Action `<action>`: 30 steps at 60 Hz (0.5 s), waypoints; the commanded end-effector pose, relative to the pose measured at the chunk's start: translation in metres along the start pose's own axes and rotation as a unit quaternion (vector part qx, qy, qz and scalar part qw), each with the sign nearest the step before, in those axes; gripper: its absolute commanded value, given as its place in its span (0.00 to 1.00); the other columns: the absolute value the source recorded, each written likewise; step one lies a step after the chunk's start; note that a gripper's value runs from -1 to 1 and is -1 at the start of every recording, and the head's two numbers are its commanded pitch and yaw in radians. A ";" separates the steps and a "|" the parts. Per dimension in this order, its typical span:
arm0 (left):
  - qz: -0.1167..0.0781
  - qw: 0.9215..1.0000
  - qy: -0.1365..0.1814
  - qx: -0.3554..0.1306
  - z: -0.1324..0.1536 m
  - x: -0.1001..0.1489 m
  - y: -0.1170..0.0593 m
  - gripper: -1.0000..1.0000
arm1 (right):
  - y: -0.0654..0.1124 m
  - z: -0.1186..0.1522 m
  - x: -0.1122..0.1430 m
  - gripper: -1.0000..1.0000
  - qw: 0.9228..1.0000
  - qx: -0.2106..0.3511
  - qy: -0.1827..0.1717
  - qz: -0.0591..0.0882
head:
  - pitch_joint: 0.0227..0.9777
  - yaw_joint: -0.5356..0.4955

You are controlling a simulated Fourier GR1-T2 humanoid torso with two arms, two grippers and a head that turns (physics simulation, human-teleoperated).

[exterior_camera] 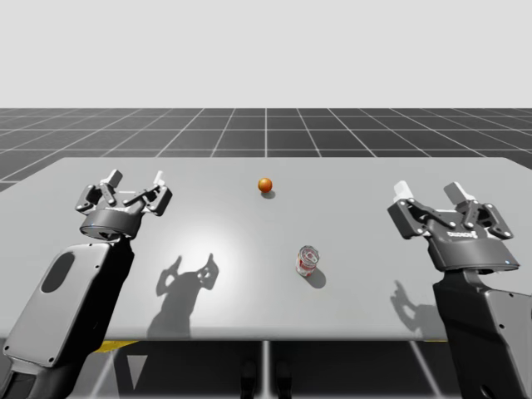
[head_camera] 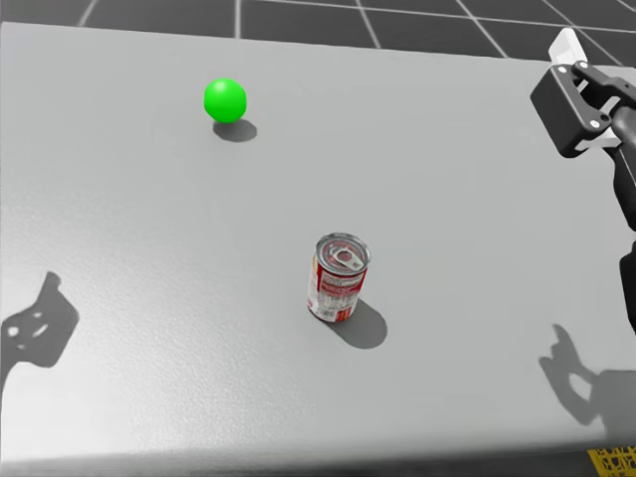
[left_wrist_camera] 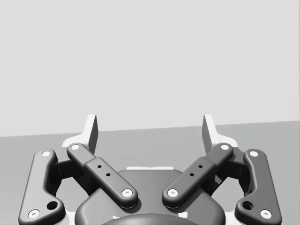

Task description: Watch the red light. When it turns green, pick up the object.

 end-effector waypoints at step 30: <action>-0.001 1.000 0.006 -0.001 0.000 -0.002 -0.004 0.00 | 0.011 0.029 -0.002 0.00 0.986 0.144 0.082 -0.021 | 0.85 0.34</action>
